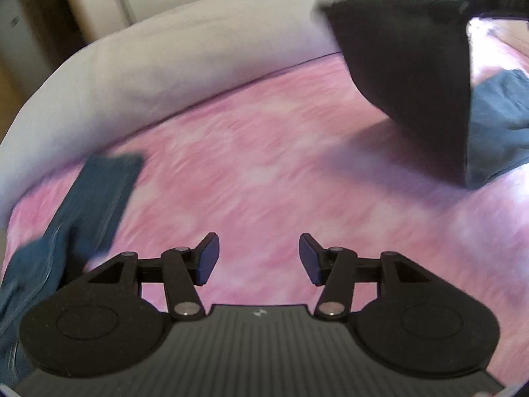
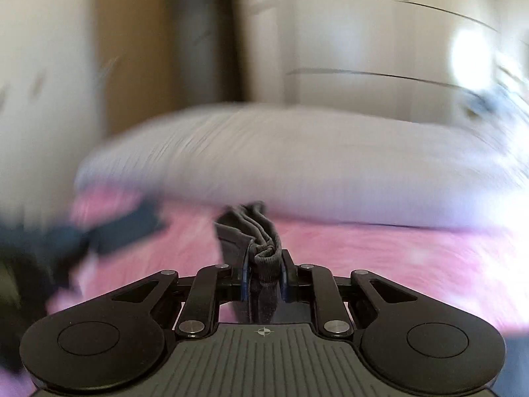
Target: Fold clothes
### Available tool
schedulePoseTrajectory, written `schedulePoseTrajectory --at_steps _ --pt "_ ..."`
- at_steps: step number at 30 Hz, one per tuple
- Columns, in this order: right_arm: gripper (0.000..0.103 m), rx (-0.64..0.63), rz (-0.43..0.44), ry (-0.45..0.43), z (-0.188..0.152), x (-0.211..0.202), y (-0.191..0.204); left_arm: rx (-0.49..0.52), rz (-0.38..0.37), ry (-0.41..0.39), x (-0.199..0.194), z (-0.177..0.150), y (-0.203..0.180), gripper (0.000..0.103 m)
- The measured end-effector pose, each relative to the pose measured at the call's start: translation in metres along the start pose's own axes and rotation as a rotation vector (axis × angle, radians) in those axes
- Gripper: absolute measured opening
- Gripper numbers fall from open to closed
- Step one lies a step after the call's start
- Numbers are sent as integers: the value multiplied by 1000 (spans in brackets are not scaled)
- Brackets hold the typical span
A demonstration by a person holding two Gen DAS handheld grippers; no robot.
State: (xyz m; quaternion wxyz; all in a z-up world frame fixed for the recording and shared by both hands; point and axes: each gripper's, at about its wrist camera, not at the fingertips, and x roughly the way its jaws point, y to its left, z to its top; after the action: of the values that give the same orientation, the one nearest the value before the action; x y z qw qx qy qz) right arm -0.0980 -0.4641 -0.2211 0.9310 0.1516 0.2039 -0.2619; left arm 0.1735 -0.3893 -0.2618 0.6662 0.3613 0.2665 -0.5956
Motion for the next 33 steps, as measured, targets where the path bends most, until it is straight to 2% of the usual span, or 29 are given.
schedulePoseTrajectory --at_steps 2,5,8,10,11,12,15,18,20,25,28,31,32,33 --pt "16 124 -74 -59 6 -43 -59 38 -34 -22 5 24 -34 49" --pt "16 281 -205 -80 -18 -98 -151 89 -103 -45 17 59 -93 49" --pt "19 571 -224 19 -84 -103 -254 146 -160 -51 33 86 -157 49" --pt "34 758 -292 157 -136 -93 -308 174 -194 -43 44 103 -200 49" --pt "34 818 -304 187 -153 -93 -324 187 -210 -38 49 110 -219 49" --pt "35 860 -302 193 -164 -96 -334 200 -226 -33 54 116 -237 49" --pt "39 839 -277 161 -162 -111 -336 242 -244 5 75 130 -277 49" --pt "40 851 -253 181 -160 -122 -336 286 -223 48 98 139 -299 49" --pt "42 815 -217 205 -156 -125 -336 274 -191 81 114 143 -300 49" --pt "51 744 -162 262 -154 -96 -341 129 -127 149 148 159 -273 49" --pt "52 738 -181 285 -154 -76 -350 -1 -141 186 166 157 -255 49" --pt "51 711 -157 324 -155 -59 -358 -107 -174 212 180 150 -245 49" --pt "44 697 -144 333 -155 -55 -359 -132 -179 215 182 148 -244 49" --pt "14 684 -134 360 -154 -50 -361 -153 -181 215 182 146 -243 49"
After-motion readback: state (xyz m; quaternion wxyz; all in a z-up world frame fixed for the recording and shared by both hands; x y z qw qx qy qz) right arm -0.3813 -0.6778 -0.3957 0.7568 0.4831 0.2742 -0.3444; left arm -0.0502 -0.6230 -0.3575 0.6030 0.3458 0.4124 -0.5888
